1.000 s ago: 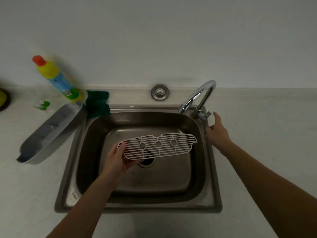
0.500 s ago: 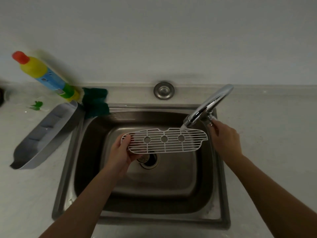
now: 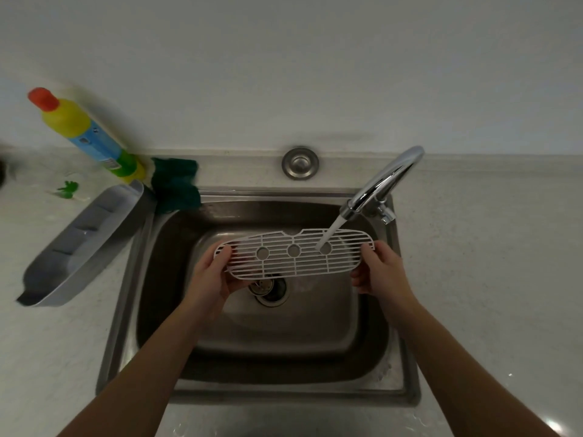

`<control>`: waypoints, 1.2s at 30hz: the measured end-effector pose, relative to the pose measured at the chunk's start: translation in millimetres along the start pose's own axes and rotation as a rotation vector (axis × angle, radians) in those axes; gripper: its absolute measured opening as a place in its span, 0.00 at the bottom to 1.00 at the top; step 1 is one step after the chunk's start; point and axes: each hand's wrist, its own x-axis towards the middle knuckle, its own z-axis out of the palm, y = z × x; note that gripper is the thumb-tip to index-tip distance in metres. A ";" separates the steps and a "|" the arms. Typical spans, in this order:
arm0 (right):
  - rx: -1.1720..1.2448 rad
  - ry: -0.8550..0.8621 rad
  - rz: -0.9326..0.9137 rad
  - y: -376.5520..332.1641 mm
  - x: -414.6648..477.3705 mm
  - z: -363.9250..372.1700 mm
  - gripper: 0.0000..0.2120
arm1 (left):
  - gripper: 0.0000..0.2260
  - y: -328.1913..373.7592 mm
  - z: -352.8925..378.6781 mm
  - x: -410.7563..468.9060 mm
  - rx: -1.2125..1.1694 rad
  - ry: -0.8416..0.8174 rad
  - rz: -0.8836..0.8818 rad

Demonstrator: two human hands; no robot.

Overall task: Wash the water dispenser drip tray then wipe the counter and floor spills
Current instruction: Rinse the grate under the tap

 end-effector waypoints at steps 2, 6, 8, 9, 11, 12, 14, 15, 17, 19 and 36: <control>-0.003 -0.031 -0.013 -2.4 -0.3 2.8 0.10 | 0.10 -0.4 -13.9 -3.5 0.101 0.031 -0.004; -0.068 -0.163 -0.124 -15.1 0.0 10.6 0.10 | 0.11 0.5 -36.5 -4.9 0.574 0.030 0.154; -0.145 -0.239 -0.193 -20.8 1.1 16.4 0.09 | 0.13 4.1 -30.7 -1.5 0.759 -0.050 0.238; -0.176 -0.281 -0.211 -22.7 2.0 19.6 0.09 | 0.15 5.8 -22.3 0.9 0.823 -0.110 0.272; -0.209 -0.352 -0.216 -25.1 4.5 24.9 0.10 | 0.17 8.8 2.1 6.9 0.887 -0.237 0.312; -0.215 -0.371 -0.217 -25.8 5.6 26.9 0.10 | 0.18 10.1 16.5 9.8 0.882 -0.303 0.311; -0.207 -0.369 -0.224 -26.5 7.5 30.0 0.09 | 0.17 10.3 44.3 15.7 0.858 -0.440 0.280; -0.206 -0.342 -0.231 -26.5 8.4 31.0 0.08 | 0.16 9.1 55.7 18.7 0.860 -0.487 0.272; -0.227 -0.258 -0.246 -25.2 11.5 31.9 0.07 | 0.12 5.5 71.5 25.0 0.868 -0.493 0.280; -0.242 -0.166 -0.243 -20.3 14.0 30.3 0.08 | 0.08 2.6 78.5 31.3 0.813 -0.430 0.270; 0.018 -0.126 0.210 44.8 4.8 8.2 0.08 | 0.18 -21.7 41.1 17.3 -0.312 0.018 -0.112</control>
